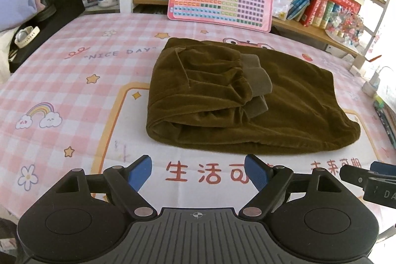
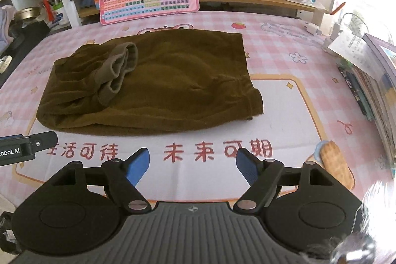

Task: Fold clothes
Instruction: 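Open both tools and withdraw them from the folded trousers, then close the right tool on the folded trousers edge while the left tool grasps beside it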

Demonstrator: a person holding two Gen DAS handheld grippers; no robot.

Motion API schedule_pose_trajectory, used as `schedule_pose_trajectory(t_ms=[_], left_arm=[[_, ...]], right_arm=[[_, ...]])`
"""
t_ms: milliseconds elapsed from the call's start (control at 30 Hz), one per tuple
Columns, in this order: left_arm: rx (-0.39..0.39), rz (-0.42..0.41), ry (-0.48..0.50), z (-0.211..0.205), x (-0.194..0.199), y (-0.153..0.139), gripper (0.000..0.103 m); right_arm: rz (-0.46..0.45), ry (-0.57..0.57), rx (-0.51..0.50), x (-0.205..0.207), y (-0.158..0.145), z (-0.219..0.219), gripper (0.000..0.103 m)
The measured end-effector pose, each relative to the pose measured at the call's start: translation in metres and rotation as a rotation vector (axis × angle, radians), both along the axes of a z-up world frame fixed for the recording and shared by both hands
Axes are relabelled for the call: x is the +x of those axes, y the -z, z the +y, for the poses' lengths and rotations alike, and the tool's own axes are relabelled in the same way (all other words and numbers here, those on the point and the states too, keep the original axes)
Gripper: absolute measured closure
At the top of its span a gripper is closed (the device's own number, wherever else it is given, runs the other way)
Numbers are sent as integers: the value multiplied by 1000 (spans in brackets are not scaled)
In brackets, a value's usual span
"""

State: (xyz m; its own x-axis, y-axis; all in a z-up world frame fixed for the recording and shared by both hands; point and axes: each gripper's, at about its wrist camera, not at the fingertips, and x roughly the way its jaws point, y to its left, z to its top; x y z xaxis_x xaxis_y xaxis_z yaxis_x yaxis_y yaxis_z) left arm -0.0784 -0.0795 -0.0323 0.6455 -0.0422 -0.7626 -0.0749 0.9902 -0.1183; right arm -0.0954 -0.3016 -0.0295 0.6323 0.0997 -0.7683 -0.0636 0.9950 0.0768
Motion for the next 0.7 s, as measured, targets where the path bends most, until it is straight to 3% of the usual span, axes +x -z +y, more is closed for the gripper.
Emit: schedule_pose_trajectory(t_ms=[467,700], left_arm=[[44,45,-215,-54,22,5,18],[96,27,-291,-74,18,-1,18]], right_arm=[[8,-121,82,57,7,-79,26],[77,-125,225,79,19,-123,26]])
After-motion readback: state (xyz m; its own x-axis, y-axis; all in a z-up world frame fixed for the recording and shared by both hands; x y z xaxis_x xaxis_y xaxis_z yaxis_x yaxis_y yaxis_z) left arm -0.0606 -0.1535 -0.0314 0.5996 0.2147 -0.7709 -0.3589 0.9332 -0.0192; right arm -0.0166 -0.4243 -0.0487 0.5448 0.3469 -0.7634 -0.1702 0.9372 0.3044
